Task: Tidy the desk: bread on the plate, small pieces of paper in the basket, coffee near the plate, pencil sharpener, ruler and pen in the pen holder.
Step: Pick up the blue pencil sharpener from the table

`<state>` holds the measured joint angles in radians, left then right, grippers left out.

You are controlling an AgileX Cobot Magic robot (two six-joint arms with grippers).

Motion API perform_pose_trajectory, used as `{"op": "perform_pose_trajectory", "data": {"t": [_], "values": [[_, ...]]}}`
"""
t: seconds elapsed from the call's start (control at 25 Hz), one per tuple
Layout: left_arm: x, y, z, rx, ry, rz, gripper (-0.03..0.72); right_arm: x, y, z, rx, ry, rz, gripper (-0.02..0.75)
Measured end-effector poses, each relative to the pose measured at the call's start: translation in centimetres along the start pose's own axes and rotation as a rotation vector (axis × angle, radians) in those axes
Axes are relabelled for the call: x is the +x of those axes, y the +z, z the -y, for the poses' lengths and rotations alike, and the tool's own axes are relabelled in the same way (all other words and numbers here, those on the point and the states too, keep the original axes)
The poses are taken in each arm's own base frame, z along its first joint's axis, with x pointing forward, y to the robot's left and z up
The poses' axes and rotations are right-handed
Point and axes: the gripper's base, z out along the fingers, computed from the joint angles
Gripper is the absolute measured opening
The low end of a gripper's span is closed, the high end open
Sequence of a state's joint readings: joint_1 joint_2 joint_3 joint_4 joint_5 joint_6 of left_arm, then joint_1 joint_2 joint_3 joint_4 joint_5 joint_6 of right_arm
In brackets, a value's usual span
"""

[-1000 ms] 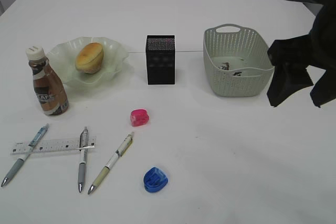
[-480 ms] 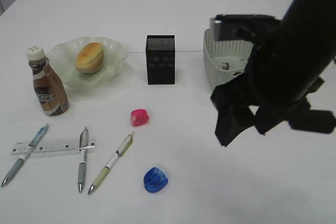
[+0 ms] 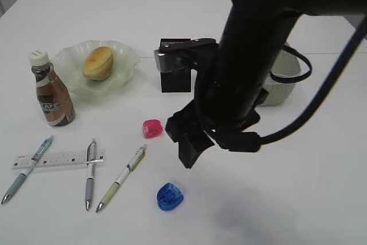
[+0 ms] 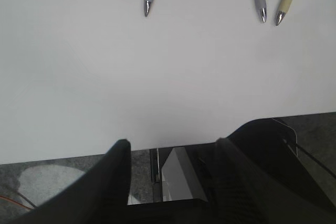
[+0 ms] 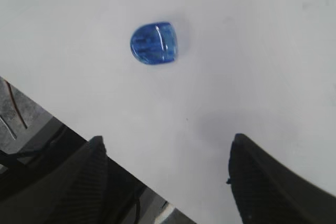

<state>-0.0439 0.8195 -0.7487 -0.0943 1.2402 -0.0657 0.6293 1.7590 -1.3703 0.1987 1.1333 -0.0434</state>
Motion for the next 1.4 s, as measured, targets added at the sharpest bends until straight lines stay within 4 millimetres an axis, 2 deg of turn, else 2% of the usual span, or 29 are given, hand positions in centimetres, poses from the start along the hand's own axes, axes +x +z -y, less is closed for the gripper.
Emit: {"op": "perform_pose_trajectory", "data": {"t": [0.2, 0.48, 0.84, 1.2, 1.4], "values": [[0.0, 0.0, 0.0, 0.0, 0.0, 0.0, 0.371, -2.1, 2.0, -1.3, 0.002, -0.084, -0.014, 0.56], [0.0, 0.0, 0.0, -0.003, 0.001, 0.0, 0.371, -2.4, 5.9, -1.5, 0.004, -0.098, -0.112, 0.56], [0.0, 0.0, -0.2, -0.018, 0.006, 0.001, 0.371, -3.5, 7.8, -1.4, -0.007, -0.083, -0.063, 0.56], [0.0, 0.0, -0.3, -0.038, 0.013, 0.003, 0.371, -4.7, 8.1, -1.4, -0.005, -0.188, 0.05, 0.56], [0.0, 0.0, -0.3, -0.038, 0.013, 0.003, 0.371, -5.0, 10.5, -1.0, -0.001, -0.189, -0.026, 0.56]]}}
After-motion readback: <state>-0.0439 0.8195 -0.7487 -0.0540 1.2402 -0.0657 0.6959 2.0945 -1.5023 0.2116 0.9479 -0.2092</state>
